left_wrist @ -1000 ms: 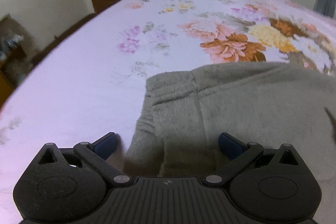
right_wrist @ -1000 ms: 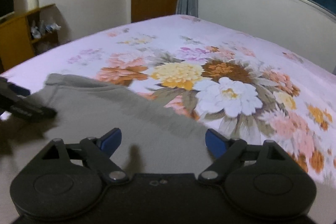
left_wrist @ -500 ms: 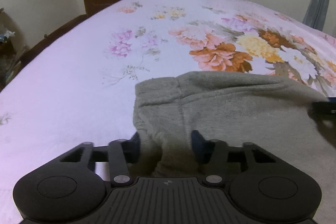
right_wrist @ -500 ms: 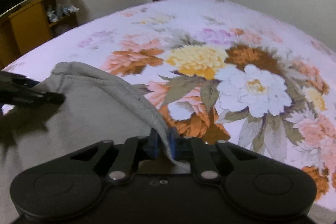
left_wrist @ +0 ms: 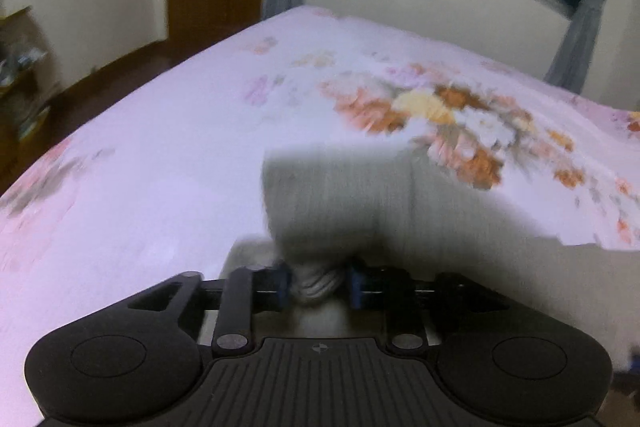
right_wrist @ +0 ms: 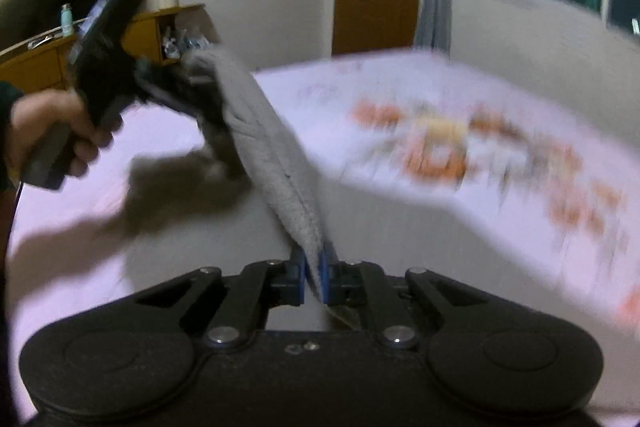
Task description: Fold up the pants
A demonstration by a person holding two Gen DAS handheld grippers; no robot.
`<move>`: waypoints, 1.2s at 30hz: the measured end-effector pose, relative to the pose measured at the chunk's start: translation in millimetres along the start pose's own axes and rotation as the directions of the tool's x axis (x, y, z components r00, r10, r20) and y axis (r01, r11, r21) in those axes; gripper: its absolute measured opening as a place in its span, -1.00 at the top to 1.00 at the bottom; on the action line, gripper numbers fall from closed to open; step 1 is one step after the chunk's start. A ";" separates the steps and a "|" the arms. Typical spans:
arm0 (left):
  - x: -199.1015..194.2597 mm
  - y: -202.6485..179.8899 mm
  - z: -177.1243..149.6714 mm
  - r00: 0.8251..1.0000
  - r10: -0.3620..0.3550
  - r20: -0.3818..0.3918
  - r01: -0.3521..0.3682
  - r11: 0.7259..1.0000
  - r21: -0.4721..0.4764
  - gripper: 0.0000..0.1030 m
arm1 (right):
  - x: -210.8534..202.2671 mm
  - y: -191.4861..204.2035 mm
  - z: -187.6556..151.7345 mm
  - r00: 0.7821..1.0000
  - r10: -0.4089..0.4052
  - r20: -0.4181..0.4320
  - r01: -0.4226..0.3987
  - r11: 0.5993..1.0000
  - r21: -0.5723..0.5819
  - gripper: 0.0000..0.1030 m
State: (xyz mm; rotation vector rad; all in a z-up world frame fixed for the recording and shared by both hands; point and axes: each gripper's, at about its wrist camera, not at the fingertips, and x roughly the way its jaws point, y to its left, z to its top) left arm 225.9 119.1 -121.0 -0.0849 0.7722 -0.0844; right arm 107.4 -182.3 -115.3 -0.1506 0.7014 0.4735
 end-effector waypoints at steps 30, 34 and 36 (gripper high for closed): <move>1.2 40.4 -81.8 0.959 -0.241 -0.149 0.125 0.832 -0.540 0.37 | -4.1 -73.1 -71.4 0.999 0.042 -0.004 -0.020 0.561 0.828 0.22; -4.8 46.0 -74.7 0.964 -0.237 -0.118 0.138 0.831 -0.539 0.57 | 2.9 -79.3 -79.2 1.000 0.004 0.008 -0.009 0.468 0.884 0.86; -9.3 47.6 -64.8 0.967 -0.239 -0.088 0.158 0.834 -0.528 0.62 | -5.7 -68.5 -73.8 0.999 -0.014 0.037 -0.025 0.502 0.865 0.88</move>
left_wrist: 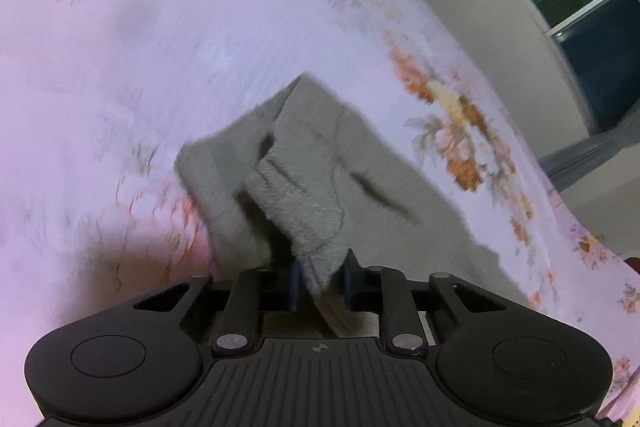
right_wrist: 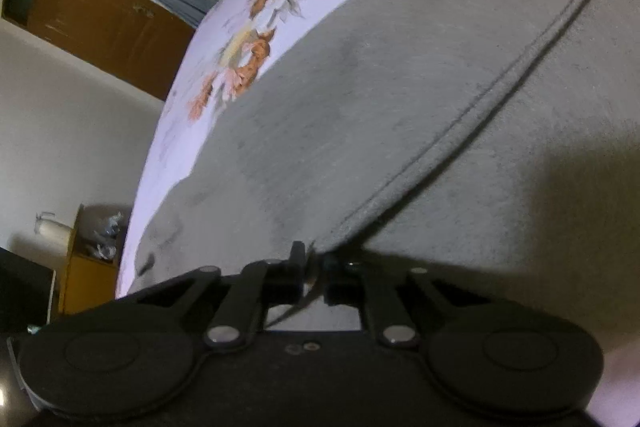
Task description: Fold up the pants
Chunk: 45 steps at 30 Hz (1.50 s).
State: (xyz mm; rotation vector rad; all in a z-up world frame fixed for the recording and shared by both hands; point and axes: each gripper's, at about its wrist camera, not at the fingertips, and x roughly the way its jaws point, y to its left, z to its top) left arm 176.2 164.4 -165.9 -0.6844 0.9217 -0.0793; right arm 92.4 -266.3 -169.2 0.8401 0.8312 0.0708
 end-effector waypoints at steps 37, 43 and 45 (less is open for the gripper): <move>26.4 -77.3 -93.7 0.994 0.107 0.008 -0.102 0.925 0.365 -0.11 | -122.0 -127.0 29.7 0.963 -0.199 0.183 0.181 0.977 0.110 0.35; 31.0 -87.7 -94.6 0.988 0.151 0.015 -0.145 0.909 0.390 -0.11 | -103.3 -155.3 49.4 0.959 -0.116 0.257 0.049 0.966 0.252 0.58; 33.6 -90.0 -94.1 0.987 0.159 0.016 -0.152 0.906 0.395 -0.11 | -101.9 -151.8 53.5 0.958 -0.129 0.255 0.071 0.972 0.225 0.81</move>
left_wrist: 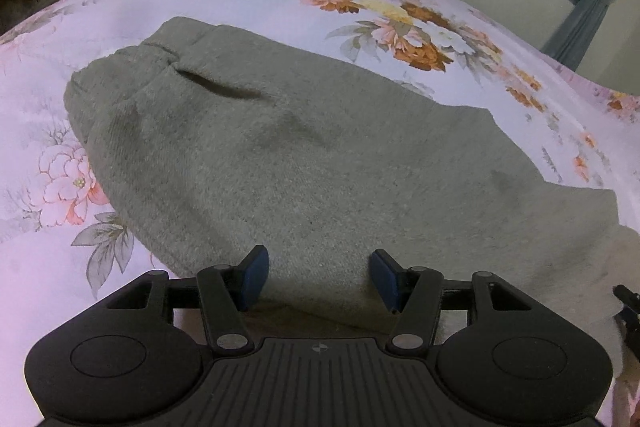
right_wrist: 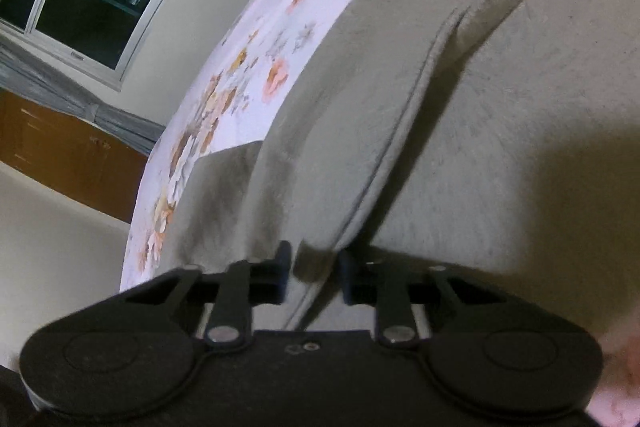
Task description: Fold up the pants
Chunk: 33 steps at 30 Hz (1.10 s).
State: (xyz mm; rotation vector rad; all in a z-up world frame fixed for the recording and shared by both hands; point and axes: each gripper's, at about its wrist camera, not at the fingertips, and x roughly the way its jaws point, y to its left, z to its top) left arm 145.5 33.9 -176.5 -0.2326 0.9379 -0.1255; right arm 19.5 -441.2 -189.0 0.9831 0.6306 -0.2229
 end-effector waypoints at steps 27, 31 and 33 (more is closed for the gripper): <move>-11.6 -39.7 -4.8 0.999 -0.038 0.029 0.037 0.998 0.057 -0.12 | -101.7 -23.3 -1.5 0.990 -0.083 0.112 0.102 0.979 -0.174 -0.02; -7.2 -52.9 -11.6 0.999 -0.014 0.034 0.012 0.997 0.072 -0.12 | -94.4 -43.7 15.8 0.978 -0.116 0.171 0.125 0.991 -0.039 -0.01; -5.9 -55.7 -13.4 1.000 -0.004 0.031 0.001 0.997 0.080 -0.15 | -90.8 -47.3 19.4 0.981 -0.107 0.165 0.114 0.993 -0.036 0.05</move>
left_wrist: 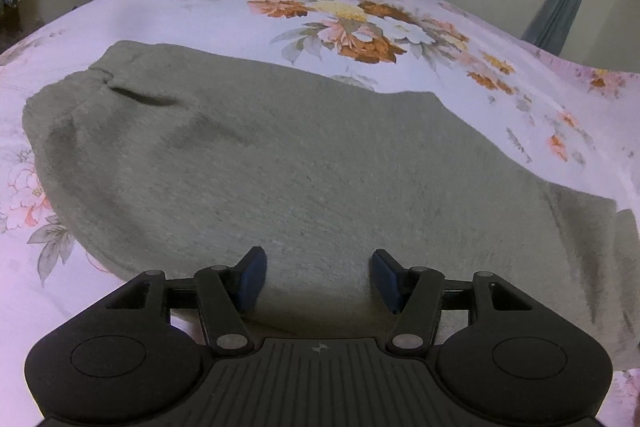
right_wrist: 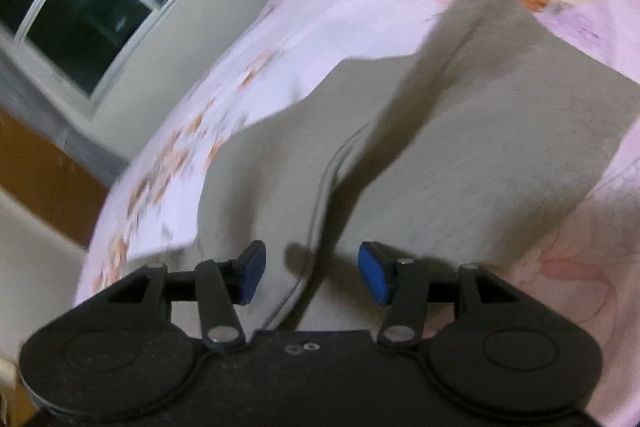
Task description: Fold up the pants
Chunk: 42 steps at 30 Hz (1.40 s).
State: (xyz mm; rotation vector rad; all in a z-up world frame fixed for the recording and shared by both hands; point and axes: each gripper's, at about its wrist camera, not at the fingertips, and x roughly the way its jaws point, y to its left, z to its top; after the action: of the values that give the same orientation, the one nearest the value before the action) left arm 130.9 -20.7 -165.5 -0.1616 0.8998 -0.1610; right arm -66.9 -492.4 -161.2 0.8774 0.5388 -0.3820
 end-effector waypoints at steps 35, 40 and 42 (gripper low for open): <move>6.5 -13.2 -6.5 1.000 0.021 0.006 -0.022 0.995 0.101 -0.41 | -20.7 -35.6 12.6 0.978 -0.178 0.104 0.202 0.934 -0.296 0.66; 7.4 -14.9 -8.0 0.999 0.031 0.012 -0.032 0.993 0.111 -0.42 | -44.6 -59.7 25.4 0.979 -0.159 0.129 0.175 0.978 -0.117 0.26; 8.2 -15.2 -7.9 0.999 0.032 0.013 -0.033 0.993 0.115 -0.42 | -51.3 -70.8 32.2 0.978 -0.160 0.135 0.169 0.984 -0.056 0.23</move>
State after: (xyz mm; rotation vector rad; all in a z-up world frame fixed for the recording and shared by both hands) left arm 128.6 -37.8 -173.4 -0.0410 0.8788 -0.1811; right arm -136.0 -555.0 -158.1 0.7393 0.5018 -0.5650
